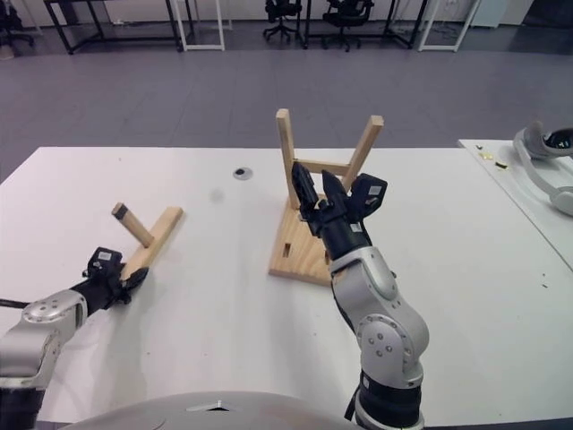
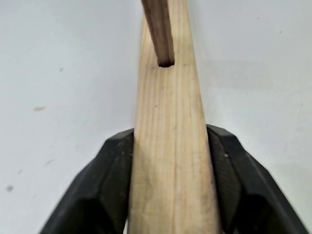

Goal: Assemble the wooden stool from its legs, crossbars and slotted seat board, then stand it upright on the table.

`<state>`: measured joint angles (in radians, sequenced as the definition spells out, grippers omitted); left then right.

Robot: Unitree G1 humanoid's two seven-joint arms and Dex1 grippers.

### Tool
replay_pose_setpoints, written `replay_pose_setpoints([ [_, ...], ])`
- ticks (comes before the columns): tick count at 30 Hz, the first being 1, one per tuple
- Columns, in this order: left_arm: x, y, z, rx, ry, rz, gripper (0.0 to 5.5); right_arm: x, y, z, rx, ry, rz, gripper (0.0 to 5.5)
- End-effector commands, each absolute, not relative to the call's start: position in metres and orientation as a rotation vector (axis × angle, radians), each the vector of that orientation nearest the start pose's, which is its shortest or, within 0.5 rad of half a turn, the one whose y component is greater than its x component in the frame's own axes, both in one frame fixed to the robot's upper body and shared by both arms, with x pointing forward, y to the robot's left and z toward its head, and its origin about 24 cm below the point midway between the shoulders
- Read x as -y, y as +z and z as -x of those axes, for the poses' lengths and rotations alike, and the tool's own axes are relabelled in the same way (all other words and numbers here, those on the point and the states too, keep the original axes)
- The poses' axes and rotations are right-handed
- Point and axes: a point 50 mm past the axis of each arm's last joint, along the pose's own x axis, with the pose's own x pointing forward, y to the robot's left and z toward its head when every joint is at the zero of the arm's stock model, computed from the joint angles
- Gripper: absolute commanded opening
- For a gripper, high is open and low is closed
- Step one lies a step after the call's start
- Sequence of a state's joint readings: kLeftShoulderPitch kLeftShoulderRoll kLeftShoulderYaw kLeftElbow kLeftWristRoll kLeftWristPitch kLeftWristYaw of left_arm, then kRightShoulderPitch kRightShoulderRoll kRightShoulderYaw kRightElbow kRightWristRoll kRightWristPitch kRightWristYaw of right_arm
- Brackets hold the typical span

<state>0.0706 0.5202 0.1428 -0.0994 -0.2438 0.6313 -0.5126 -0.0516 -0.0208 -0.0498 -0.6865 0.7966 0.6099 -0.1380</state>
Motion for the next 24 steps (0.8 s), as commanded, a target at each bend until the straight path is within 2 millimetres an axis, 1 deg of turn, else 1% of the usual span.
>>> replay_pose_setpoints([
  [1,-0.266,0.076,-0.259,-0.363,-0.383,-0.024,2.03,0.128,0.166,-0.235,0.110,0.342,-0.587,3.56],
  [3,-0.266,0.115,-0.274,-0.210,-0.460,-0.012,2.03,0.133,0.171,-0.239,0.134,0.355,-0.587,3.56],
  [4,-0.264,0.131,-0.277,-0.160,-0.503,-0.023,2.03,0.135,0.175,-0.241,0.147,0.365,-0.581,3.56],
  [6,-0.260,0.151,-0.279,-0.097,-0.583,-0.031,2.03,0.139,0.180,-0.245,0.169,0.385,-0.568,3.56],
  [8,-0.252,0.166,-0.278,-0.034,-0.667,0.030,2.03,0.141,0.187,-0.249,0.195,0.424,-0.575,3.98],
  [9,-0.245,0.175,-0.277,-0.006,-0.726,0.061,2.03,0.141,0.193,-0.251,0.212,0.470,-0.600,4.09],
  [11,-0.229,0.197,-0.275,0.058,-0.877,0.177,2.03,0.139,0.212,-0.256,0.256,0.601,-0.668,4.50],
  [13,-0.214,0.217,-0.271,0.101,-1.020,0.291,2.03,0.140,0.232,-0.260,0.289,0.740,-0.780,4.83],
  [14,-0.207,0.223,-0.269,0.101,-1.082,0.341,2.03,0.141,0.239,-0.261,0.280,0.818,-0.844,5.06],
  [16,-0.194,0.228,-0.267,0.080,-1.178,0.426,2.03,0.144,0.248,-0.262,0.240,0.976,-0.930,5.08],
  [18,-0.182,0.229,-0.264,0.040,-1.270,0.488,2.03,0.145,0.257,-0.266,0.201,1.083,-0.969,5.08],
  [21,-0.169,0.229,-0.260,-0.013,-1.364,0.515,2.03,0.146,0.263,-0.274,0.162,1.134,-1.000,5.08],
  [24,-0.159,0.223,-0.259,-0.074,-1.411,0.509,2.03,0.145,0.259,-0.279,0.110,1.159,-1.022,5.08],
])
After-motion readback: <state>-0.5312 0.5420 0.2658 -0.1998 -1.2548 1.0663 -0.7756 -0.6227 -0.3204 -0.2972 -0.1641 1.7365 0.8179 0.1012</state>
